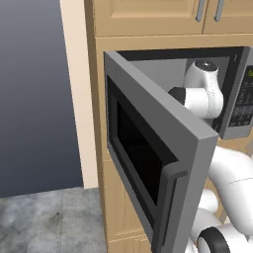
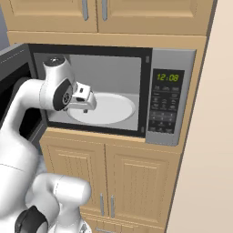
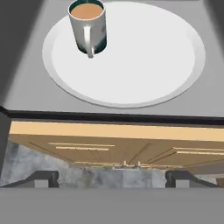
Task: Pick the cup of tea, navigate to the dining table, and place it on the saucer.
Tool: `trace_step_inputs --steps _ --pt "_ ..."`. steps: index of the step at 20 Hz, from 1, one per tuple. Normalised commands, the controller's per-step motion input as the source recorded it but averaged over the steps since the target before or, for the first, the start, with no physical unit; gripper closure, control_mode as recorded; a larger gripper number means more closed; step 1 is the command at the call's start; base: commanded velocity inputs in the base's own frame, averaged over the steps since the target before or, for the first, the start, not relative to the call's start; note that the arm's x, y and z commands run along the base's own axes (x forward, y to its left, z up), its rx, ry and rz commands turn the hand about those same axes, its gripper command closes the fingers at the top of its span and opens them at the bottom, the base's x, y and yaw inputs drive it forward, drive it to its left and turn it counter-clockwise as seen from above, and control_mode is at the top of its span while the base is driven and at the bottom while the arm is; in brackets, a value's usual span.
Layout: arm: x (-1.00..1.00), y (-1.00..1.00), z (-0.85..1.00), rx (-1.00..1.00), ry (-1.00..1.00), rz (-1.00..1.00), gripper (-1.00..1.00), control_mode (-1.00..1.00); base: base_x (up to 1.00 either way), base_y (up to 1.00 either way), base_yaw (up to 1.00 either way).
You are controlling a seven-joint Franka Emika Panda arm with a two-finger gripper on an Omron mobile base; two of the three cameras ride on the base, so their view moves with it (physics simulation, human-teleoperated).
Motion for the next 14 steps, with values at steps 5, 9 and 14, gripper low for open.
trace_step_inputs --steps 5,9,14 --pt "0.12 -0.1 0.09 0.06 -0.16 0.04 -1.0 -1.0 0.0 0.0 0.0" --pt "0.45 0.0 0.06 0.11 -0.01 0.11 -1.0 -1.0 0.0 0.0 0.0" --pt "0.22 0.34 0.1 0.01 -0.01 0.02 -1.0 -1.0 0.0 0.0 0.0"
